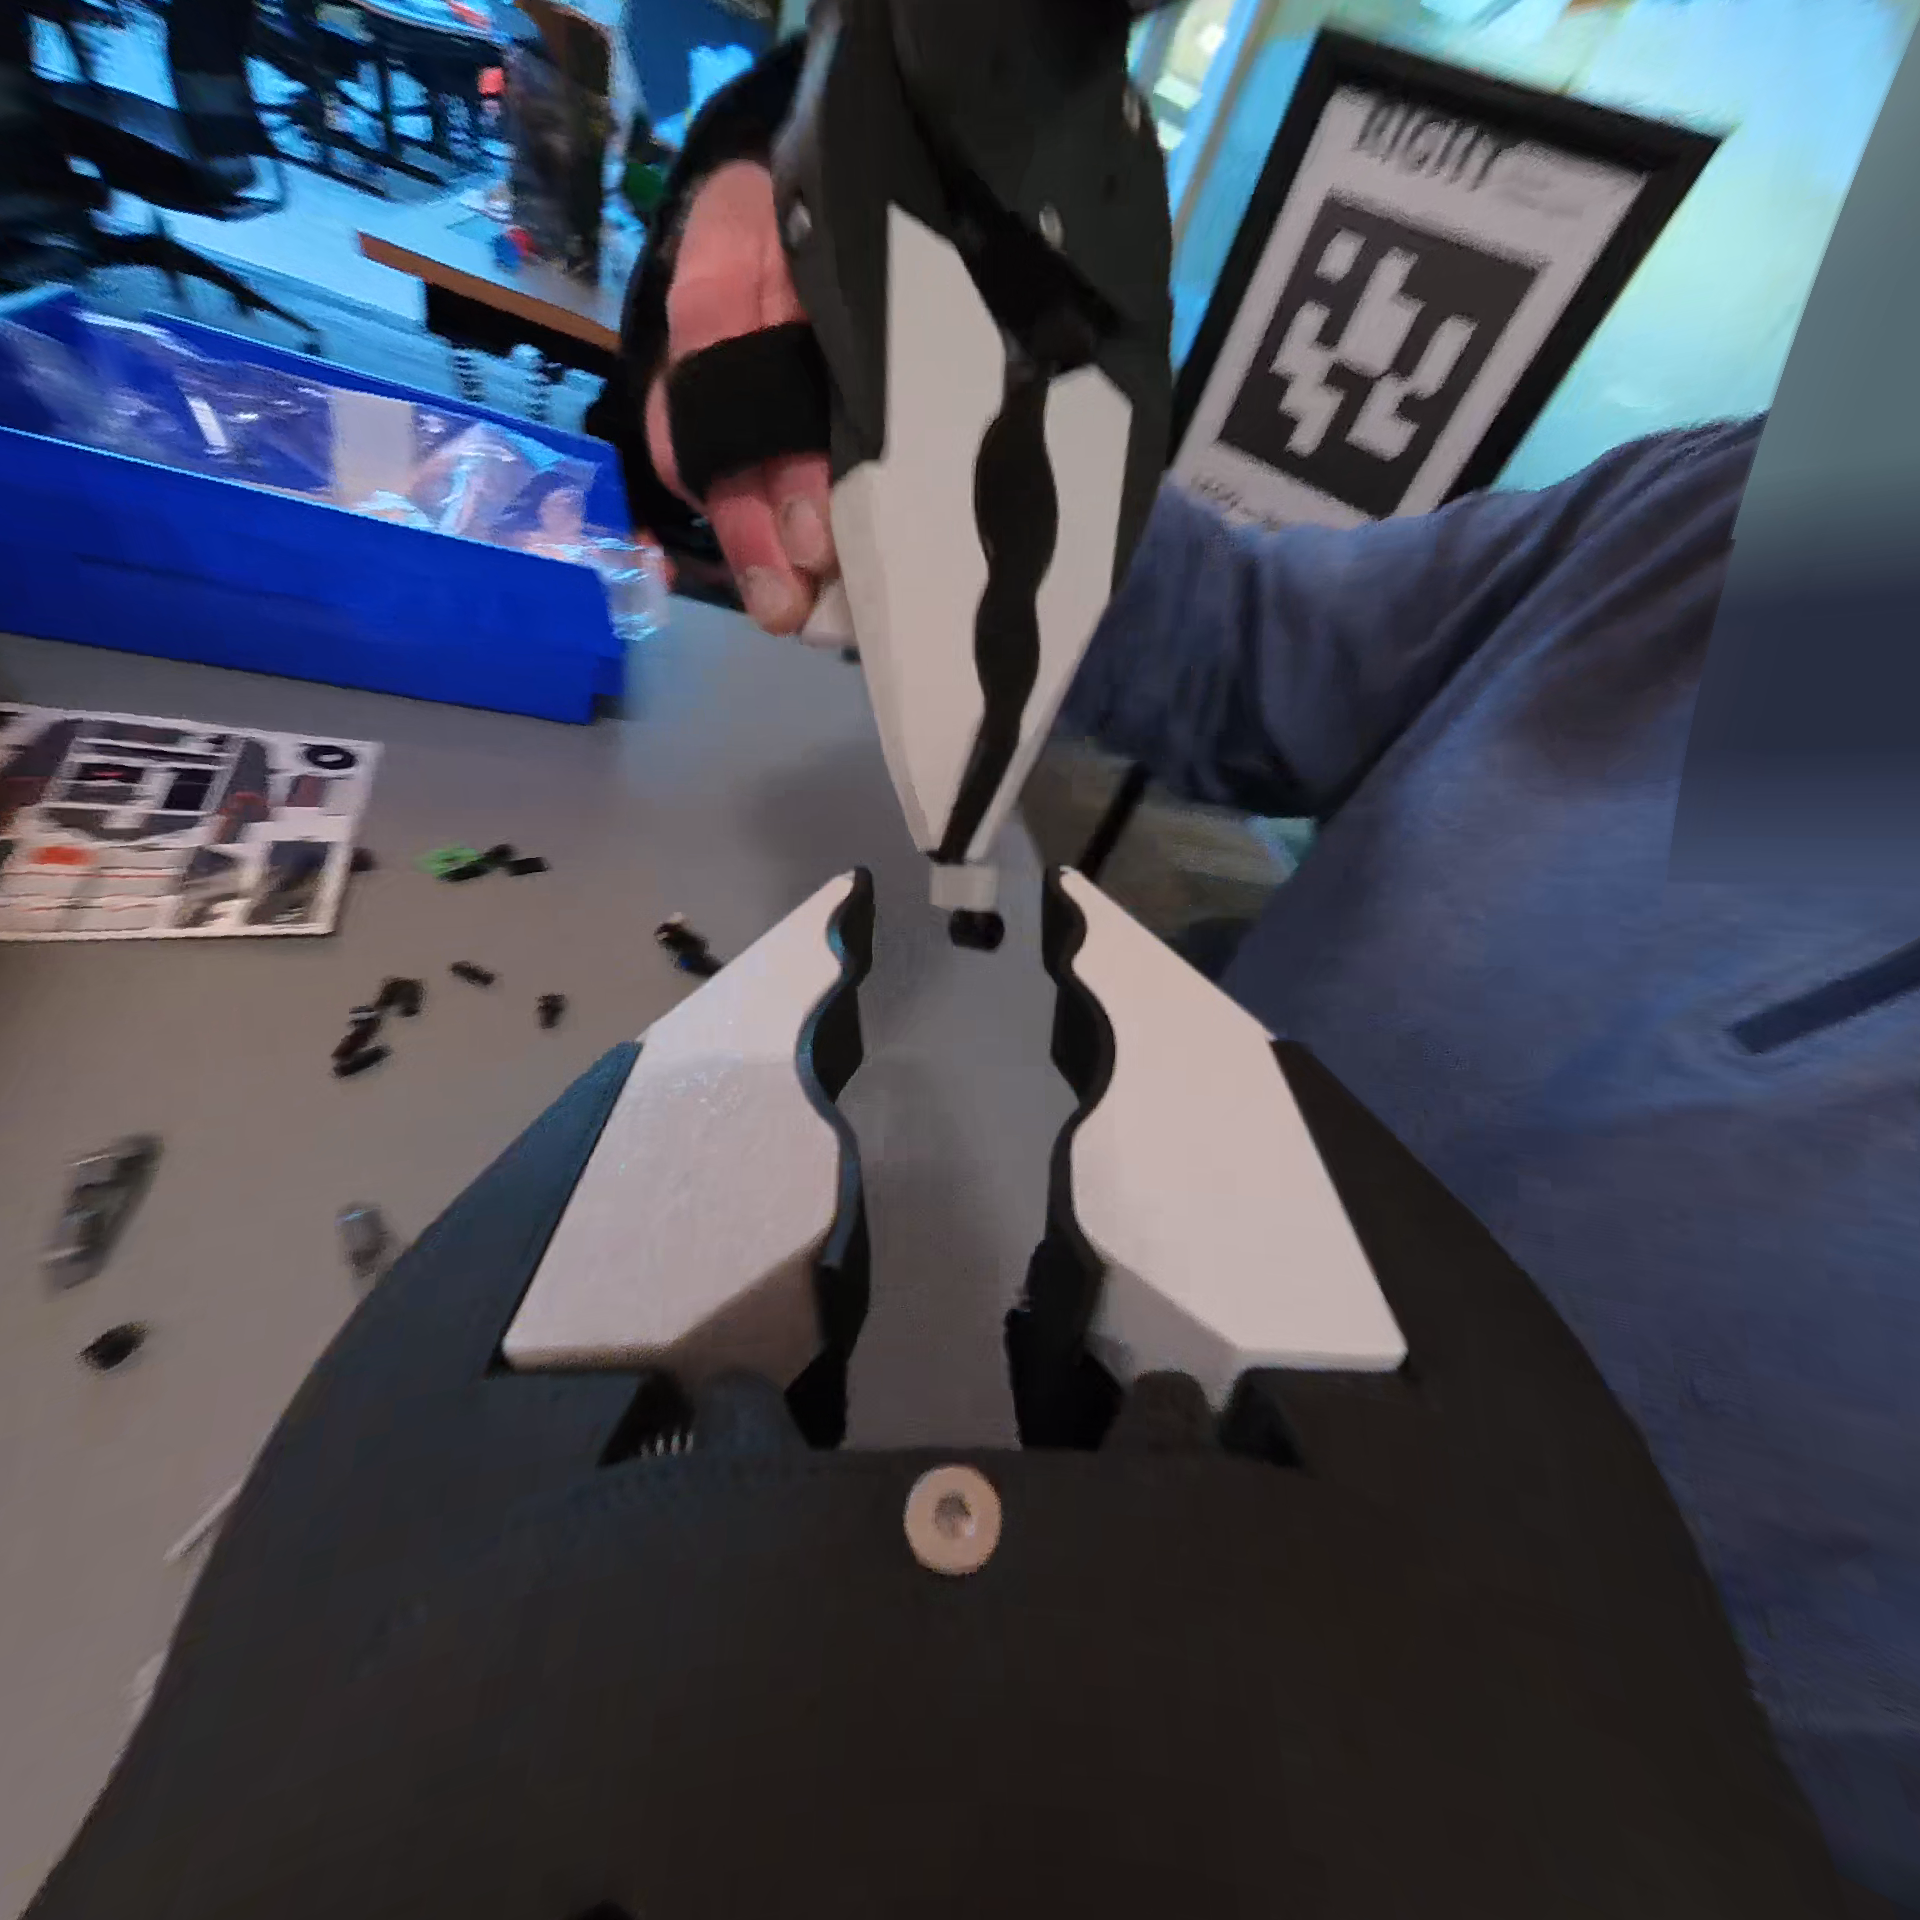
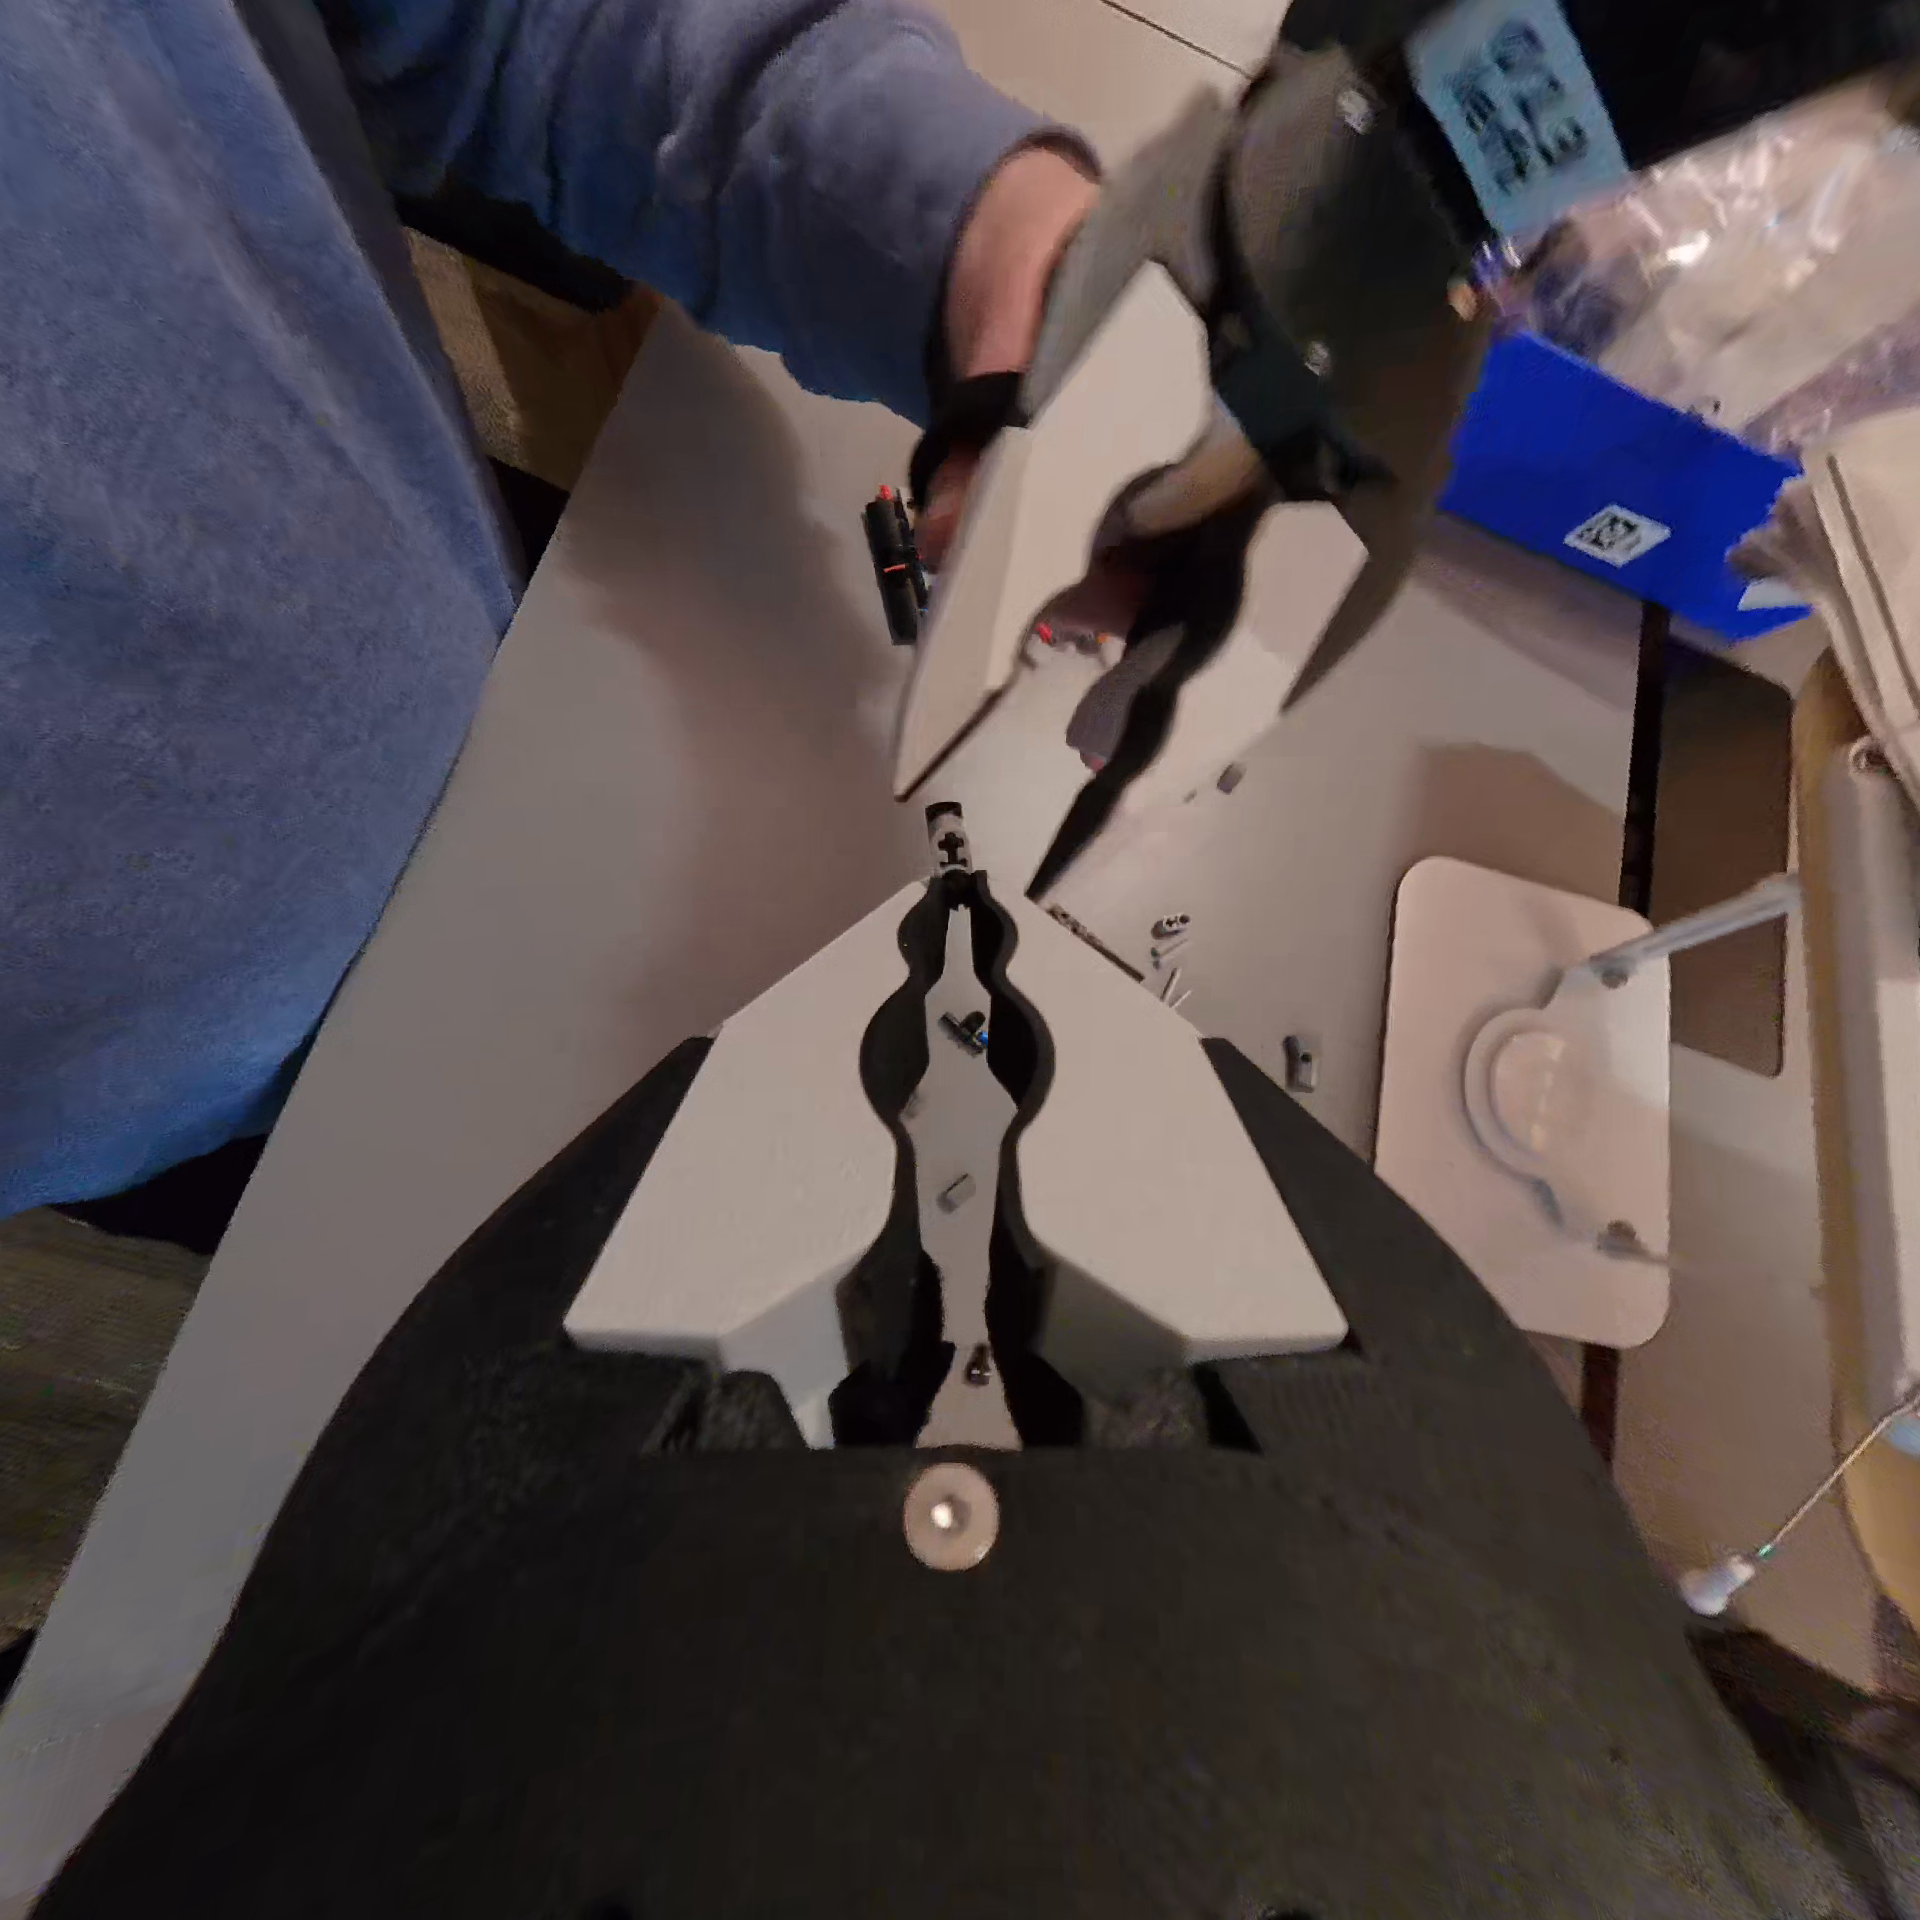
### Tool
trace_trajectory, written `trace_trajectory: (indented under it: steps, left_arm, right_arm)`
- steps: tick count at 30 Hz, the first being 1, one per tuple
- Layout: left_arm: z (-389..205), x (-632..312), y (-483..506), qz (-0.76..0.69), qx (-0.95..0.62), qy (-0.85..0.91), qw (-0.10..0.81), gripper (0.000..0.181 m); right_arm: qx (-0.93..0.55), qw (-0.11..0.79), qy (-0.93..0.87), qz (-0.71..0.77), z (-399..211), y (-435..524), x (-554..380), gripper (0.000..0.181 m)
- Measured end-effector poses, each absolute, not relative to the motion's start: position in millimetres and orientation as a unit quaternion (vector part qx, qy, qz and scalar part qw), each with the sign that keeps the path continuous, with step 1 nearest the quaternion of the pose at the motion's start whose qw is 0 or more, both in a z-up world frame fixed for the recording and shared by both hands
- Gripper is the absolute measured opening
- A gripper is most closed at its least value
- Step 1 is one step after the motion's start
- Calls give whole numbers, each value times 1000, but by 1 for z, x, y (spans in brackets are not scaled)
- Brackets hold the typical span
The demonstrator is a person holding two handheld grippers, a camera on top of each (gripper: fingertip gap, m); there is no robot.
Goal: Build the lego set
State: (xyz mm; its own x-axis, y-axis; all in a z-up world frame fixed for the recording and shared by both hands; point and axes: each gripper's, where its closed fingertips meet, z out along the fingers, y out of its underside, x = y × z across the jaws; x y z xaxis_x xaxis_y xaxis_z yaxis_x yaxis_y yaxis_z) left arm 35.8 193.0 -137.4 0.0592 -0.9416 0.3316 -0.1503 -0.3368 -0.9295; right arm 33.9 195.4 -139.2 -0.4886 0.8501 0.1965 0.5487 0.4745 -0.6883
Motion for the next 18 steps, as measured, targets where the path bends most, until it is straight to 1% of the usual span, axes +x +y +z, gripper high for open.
trace_trajectory:
  steps: [2, 5, 8, 13, 18]
  left_arm:
    - [-144, 37, 193, -487, -637, 444, 400, 30]
    - [-146, 39, 192, -468, -638, 440, 425, 23]
    - [-150, 39, 196, -462, -647, 430, 428, 9]
    - [-148, 41, 192, -471, -641, 423, 434, 6]
    - [-137, 42, 193, -504, -623, 388, 456, 6]
  right_arm:
    - [-450, 262, -804, 286, -141, 201, 35, 1]
    - [-469, 249, -798, 285, -146, 203, 37, 1]
    - [-478, 240, -795, 285, -149, 200, 37, 1]
    - [-490, 239, -784, 295, -145, 195, 39, 1]
    - [-499, 266, -764, 311, -134, 196, 40, 3]
